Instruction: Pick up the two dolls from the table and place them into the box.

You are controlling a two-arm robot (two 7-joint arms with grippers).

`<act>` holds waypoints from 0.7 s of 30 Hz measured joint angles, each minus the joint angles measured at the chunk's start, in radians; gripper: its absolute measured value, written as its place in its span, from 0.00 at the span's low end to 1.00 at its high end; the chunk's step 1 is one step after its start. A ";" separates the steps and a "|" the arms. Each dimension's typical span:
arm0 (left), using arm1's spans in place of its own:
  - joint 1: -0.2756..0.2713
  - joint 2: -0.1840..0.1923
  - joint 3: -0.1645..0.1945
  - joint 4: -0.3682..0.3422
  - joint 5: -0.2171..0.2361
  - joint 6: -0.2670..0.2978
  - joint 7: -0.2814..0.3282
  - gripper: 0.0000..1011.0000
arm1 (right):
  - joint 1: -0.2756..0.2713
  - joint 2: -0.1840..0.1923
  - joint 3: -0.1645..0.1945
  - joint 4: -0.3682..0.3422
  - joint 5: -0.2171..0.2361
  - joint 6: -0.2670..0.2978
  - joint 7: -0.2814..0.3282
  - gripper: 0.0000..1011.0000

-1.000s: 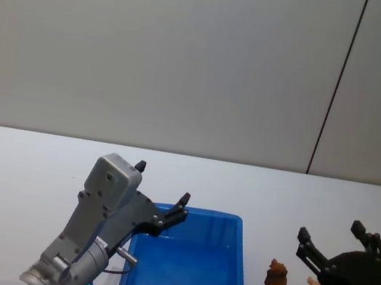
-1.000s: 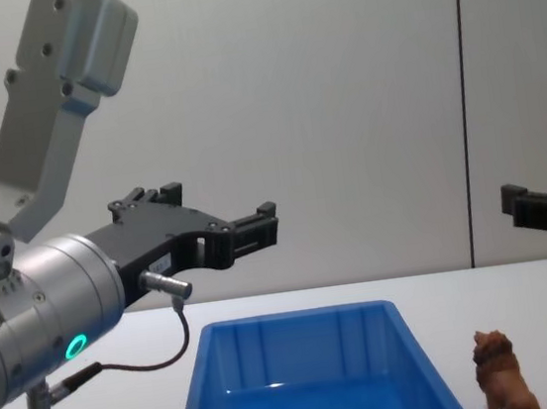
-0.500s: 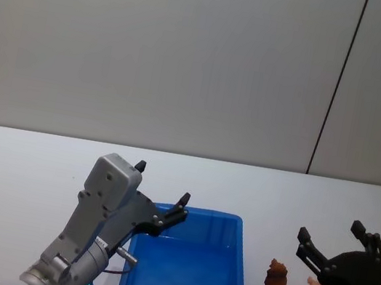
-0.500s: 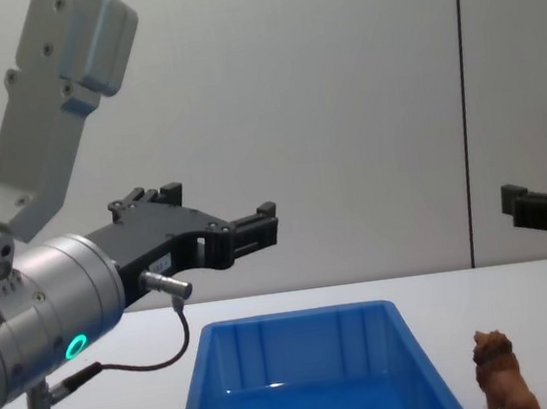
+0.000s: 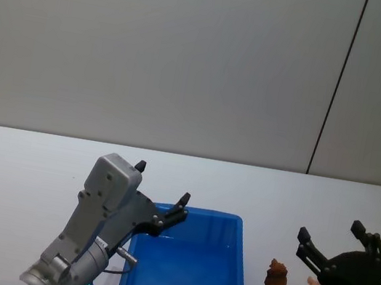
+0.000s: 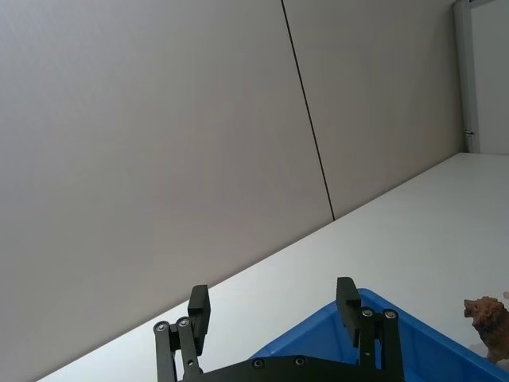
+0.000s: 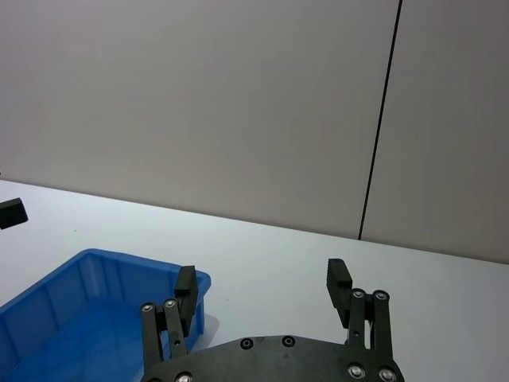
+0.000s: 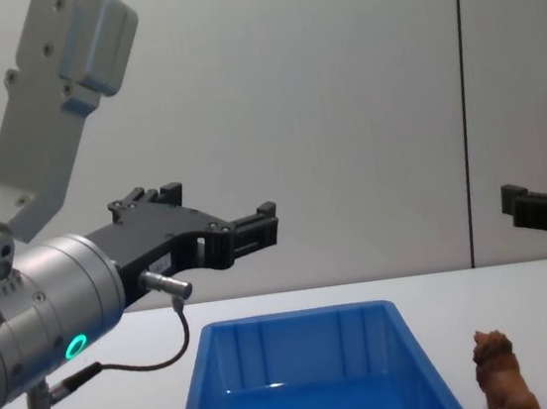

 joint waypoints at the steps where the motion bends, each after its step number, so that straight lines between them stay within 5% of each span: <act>1: 0.000 0.000 0.000 0.000 0.000 0.000 0.000 0.99 | 0.000 0.000 0.000 0.000 0.000 0.000 0.000 0.99; 21: 0.000 0.000 0.000 0.000 0.000 0.000 0.000 0.99 | -0.017 0.013 0.012 0.004 -0.001 0.035 -0.025 0.99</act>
